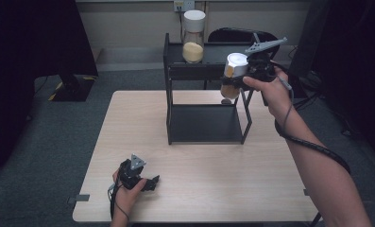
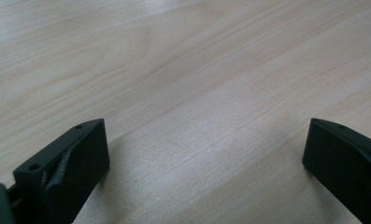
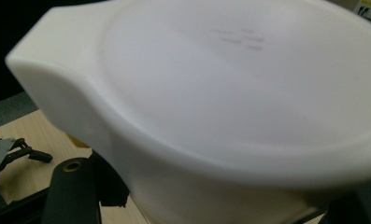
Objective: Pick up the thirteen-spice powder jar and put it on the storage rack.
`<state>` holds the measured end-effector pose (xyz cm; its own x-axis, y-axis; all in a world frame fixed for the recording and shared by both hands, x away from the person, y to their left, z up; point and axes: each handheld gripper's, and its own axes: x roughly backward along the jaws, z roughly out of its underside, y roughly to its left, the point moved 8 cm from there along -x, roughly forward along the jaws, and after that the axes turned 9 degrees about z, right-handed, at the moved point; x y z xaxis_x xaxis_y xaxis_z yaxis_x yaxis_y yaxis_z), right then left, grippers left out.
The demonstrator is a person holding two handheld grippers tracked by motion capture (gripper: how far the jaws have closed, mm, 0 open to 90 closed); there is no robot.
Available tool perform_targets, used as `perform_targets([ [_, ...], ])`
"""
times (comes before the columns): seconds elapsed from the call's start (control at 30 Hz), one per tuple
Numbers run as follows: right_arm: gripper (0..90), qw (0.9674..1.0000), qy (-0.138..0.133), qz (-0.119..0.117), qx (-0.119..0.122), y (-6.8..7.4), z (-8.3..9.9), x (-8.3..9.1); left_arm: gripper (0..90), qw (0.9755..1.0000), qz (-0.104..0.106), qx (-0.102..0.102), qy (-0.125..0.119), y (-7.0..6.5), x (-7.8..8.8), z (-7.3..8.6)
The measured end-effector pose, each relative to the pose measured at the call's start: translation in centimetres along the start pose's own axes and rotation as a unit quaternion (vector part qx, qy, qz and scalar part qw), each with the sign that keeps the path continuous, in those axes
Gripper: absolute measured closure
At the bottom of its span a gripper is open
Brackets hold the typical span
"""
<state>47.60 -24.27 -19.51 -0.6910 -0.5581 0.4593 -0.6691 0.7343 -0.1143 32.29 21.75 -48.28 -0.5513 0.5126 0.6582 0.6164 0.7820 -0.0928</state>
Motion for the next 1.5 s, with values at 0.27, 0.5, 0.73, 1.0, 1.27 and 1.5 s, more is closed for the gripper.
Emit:
perform_targets([
  [0.27, 30.5, 0.9999, -0.001, 0.011, 0.003, -0.4, -2.1, 0.3, 0.0, 1.0, 0.0, 0.0, 0.0, 0.0, 0.0, 0.0],
  [0.5, 30.5, 0.9999, 0.0, 0.014, 0.002, -0.7, -4.1, 0.7, 0.0, 1.0, 0.0, 0.0, 0.0, 0.0, 0.0, 0.0],
  [0.73, 30.5, 0.9997, 0.0, 0.023, 0.008, -0.7, -6.4, 1.3, 0.0, 1.0, 0.0, 0.0, 0.0, 0.0, 0.0, 0.0],
  [1.0, 30.5, 0.9993, -0.002, 0.034, 0.012, -0.9, -8.6, 1.1, 0.0, 1.0, 0.0, 0.0, 0.0, 0.0, 0.0, 0.0],
  [1.27, 30.5, 0.9988, 0.0, 0.049, 0.005, -1.7, -10.0, -0.1, 0.0, 1.0, 0.0, 0.0, 0.0, 0.0, 0.0, 0.0],
  [1.5, 30.5, 0.998, -0.002, 0.063, -0.001, -2.8, -10.8, -1.5, 0.0, 1.0, 0.0, 0.0, 0.0, 0.0, 0.0, 0.0],
])
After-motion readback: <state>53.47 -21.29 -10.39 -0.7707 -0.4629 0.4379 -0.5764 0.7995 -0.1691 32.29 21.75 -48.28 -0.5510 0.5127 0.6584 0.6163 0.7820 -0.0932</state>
